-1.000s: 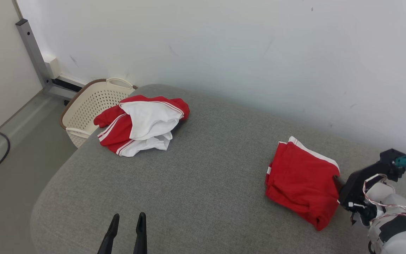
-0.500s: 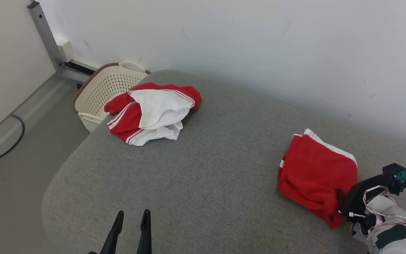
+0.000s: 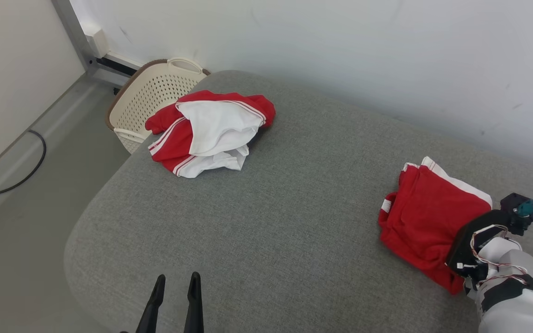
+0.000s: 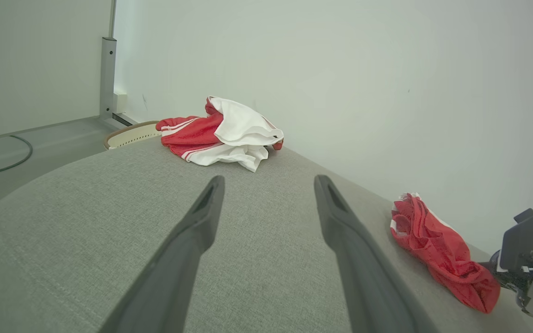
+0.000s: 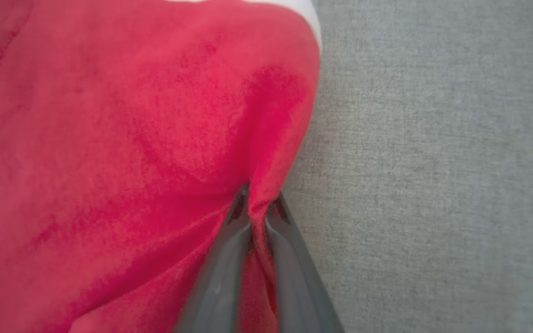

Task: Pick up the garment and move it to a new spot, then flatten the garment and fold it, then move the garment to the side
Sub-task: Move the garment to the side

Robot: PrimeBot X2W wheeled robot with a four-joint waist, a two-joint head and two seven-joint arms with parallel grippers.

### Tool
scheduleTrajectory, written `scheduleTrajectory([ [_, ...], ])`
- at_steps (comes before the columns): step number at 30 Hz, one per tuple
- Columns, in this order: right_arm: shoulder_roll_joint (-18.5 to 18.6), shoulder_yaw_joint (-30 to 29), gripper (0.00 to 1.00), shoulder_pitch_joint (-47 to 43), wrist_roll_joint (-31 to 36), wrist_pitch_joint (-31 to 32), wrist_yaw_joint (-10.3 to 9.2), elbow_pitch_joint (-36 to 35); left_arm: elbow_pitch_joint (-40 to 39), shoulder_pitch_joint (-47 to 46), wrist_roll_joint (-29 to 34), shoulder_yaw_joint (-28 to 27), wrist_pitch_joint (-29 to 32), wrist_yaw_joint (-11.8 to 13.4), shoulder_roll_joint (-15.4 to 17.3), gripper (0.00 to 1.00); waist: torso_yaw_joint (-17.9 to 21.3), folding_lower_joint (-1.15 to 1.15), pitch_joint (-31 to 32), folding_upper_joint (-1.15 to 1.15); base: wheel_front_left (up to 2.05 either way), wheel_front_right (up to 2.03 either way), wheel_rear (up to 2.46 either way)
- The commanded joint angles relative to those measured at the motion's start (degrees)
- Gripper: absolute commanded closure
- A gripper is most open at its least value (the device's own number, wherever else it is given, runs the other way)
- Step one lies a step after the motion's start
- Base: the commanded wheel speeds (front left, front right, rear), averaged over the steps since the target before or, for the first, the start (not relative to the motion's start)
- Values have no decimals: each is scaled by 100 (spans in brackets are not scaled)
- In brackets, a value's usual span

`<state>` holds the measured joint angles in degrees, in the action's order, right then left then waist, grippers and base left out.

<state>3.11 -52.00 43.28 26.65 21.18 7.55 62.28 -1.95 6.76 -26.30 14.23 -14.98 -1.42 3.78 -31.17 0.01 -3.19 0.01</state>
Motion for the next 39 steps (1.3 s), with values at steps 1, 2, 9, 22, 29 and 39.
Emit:
scheduleTrajectory([
  [1, -46, 13, 100, -7, 206, -89, -9, 227, -31, 26, 90, 68, -28, 25, -35, 0, 30, -1, 89, -1, 0, 0, 0],
  [2, -40, 11, 100, 0, 261, -145, -9, 283, -28, 19, 98, 96, -27, 25, -34, 0, 51, -1, 131, -1, 0, 0, 0],
  [9, -24, 149, 100, -101, 777, -305, -9, 340, 65, -50, 64, 204, 31, 17, -36, 0, 383, -1, 397, -1, 0, 0, 0],
  [22, 298, 1488, 100, -37, 1095, -390, -10, 662, -41, -100, 22, 112, -3, 16, -47, 0, 2028, -1, 238, -1, 0, 0, 0],
  [29, 1015, 2316, 100, 327, 1070, -866, -10, 1030, -130, -432, 175, 167, -21, -123, -61, 0, 2786, -1, -239, -1, 0, 0, 0],
  [39, 1920, 3395, 100, 425, 835, -1304, -10, 1171, -108, -798, 438, 466, -25, -314, -38, 0, 2785, -1, -668, -1, 0, 0, 0],
])
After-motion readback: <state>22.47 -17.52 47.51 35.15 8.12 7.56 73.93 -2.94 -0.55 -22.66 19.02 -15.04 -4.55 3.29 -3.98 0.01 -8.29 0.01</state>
